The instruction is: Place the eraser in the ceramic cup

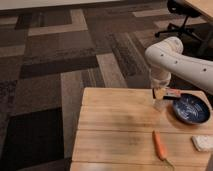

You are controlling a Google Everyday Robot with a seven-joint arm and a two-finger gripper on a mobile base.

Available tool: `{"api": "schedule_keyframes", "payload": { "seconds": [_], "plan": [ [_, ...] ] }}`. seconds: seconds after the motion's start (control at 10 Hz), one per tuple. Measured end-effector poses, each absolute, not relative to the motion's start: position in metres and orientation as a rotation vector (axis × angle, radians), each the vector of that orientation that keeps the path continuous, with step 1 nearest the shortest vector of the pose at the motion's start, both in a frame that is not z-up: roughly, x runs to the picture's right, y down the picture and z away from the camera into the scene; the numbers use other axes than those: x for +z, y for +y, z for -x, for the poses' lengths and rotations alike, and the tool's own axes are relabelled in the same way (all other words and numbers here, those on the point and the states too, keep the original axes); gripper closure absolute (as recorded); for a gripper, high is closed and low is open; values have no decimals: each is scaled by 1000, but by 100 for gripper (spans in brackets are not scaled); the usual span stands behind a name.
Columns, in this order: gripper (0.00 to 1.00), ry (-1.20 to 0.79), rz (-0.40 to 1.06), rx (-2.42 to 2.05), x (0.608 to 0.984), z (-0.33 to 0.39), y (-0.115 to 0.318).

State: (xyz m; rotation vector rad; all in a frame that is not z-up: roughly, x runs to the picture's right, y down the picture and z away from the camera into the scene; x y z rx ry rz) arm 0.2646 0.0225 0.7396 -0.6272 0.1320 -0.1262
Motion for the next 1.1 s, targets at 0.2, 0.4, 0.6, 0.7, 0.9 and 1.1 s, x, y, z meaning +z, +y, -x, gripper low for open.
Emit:
{"api": "schedule_keyframes", "payload": {
  "seconds": [0.2, 0.4, 0.6, 0.7, 0.9, 1.1],
  "plan": [
    [100, 125, 631, -145, 752, -273, 14],
    [100, 122, 633, -157, 757, -275, 8],
    [100, 124, 637, -151, 758, -278, 7],
    [100, 128, 639, -145, 757, -282, 8],
    [100, 127, 646, -136, 757, -284, 11],
    [100, 120, 662, -123, 760, -285, 18]
  ]
}}
